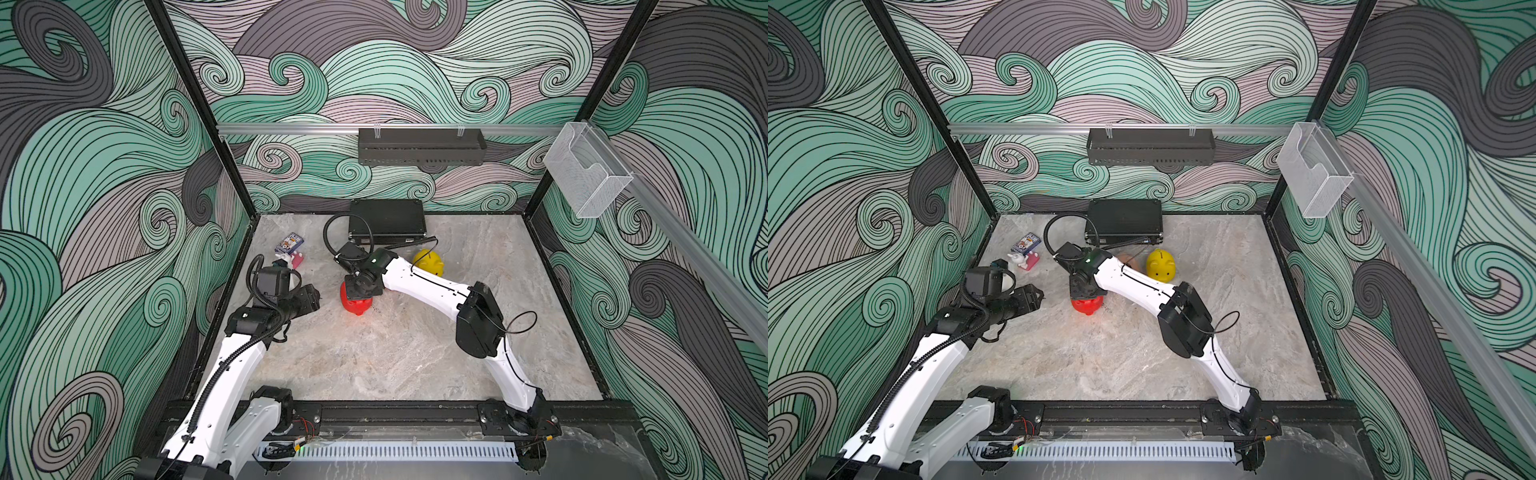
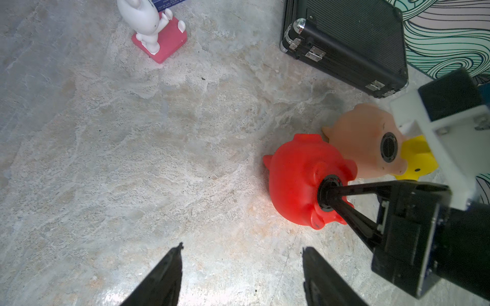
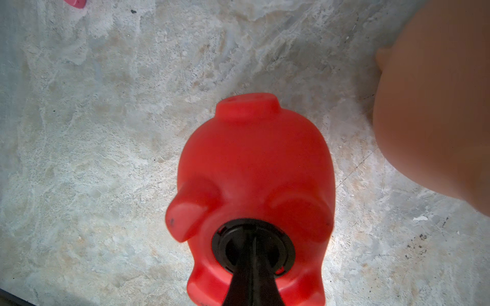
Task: Close piggy banks
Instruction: Insert the knob into the piggy bank.
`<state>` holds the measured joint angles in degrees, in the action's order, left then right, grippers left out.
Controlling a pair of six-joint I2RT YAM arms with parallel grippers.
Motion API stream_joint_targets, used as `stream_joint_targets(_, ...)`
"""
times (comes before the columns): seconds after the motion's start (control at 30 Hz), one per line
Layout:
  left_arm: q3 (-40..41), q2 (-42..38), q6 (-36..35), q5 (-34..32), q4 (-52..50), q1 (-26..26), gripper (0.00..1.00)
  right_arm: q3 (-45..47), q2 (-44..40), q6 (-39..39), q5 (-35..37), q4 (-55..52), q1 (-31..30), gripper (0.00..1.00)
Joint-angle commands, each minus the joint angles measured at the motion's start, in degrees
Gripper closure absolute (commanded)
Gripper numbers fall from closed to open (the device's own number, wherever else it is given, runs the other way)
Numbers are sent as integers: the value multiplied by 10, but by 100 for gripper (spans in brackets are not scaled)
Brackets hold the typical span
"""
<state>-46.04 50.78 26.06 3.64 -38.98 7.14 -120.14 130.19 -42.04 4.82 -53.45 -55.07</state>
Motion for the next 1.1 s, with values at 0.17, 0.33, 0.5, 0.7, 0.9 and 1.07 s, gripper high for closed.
stream_joint_targets(0.17, -6, -1, -5, 3, -11, -3, 29, -25, 33, 3, 21, -29, -3, 100)
stream_joint_targets(0.33, -7, 5, -5, 6, -13, -3, 29, -45, 60, 15, 22, -54, -4, 100)
stream_joint_targets(0.5, -8, 20, 6, 30, -2, -4, 26, -32, 58, 23, 37, -64, -3, 100)
stream_joint_targets(0.7, 6, 101, 79, 139, 109, -11, 19, -27, 48, 27, 37, -64, -3, 100)
stream_joint_targets(0.9, -23, 233, 96, 186, 190, -15, 16, -20, 38, 20, 23, -64, -4, 100)
stream_joint_targets(1.07, -57, 326, 79, 227, 221, -16, 15, -16, 35, 17, 15, -64, -4, 100)
